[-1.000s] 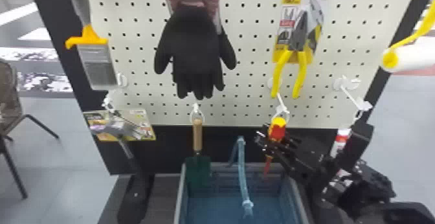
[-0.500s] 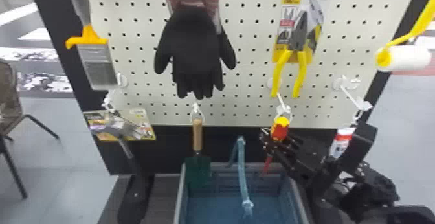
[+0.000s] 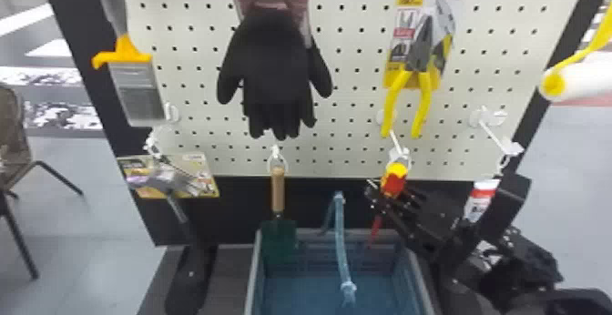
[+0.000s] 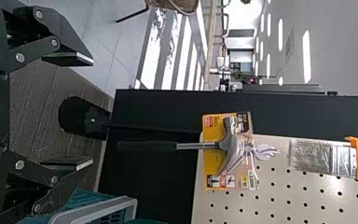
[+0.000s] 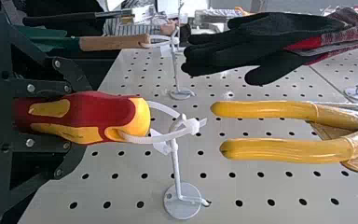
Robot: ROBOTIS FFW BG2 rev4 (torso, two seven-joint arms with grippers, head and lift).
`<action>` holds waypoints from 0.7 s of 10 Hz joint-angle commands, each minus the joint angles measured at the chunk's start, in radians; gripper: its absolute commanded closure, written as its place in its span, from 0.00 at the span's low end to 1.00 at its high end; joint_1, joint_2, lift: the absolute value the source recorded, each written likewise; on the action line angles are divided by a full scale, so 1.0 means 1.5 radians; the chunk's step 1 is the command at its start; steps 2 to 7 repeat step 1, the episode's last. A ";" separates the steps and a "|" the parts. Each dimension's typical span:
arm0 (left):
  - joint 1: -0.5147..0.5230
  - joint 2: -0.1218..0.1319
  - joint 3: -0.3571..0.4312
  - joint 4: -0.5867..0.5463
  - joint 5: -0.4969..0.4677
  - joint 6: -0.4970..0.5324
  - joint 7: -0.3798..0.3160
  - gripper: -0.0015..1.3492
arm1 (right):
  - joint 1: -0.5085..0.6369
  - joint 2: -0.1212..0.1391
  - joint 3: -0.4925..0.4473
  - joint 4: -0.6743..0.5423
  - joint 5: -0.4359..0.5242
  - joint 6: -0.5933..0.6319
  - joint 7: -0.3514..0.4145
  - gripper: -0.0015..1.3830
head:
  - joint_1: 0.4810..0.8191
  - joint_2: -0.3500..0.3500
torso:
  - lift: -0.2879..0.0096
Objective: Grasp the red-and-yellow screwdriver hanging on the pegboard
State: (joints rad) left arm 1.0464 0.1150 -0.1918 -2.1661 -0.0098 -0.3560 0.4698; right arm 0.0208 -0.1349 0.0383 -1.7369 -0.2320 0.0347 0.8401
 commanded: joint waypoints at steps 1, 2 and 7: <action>0.000 0.000 0.000 0.000 0.000 -0.001 0.000 0.38 | 0.002 0.000 0.000 -0.003 0.000 -0.003 -0.004 0.92 | 0.20 0.50 | 0.63; 0.000 0.000 0.000 0.000 0.000 -0.001 0.000 0.38 | 0.002 0.000 0.000 -0.003 0.000 -0.003 -0.004 0.92 | 0.20 0.50 | 0.63; 0.000 0.000 0.000 0.000 0.000 -0.001 0.000 0.38 | 0.002 0.000 0.000 -0.003 0.000 -0.003 -0.004 0.92 | 0.20 0.50 | 0.63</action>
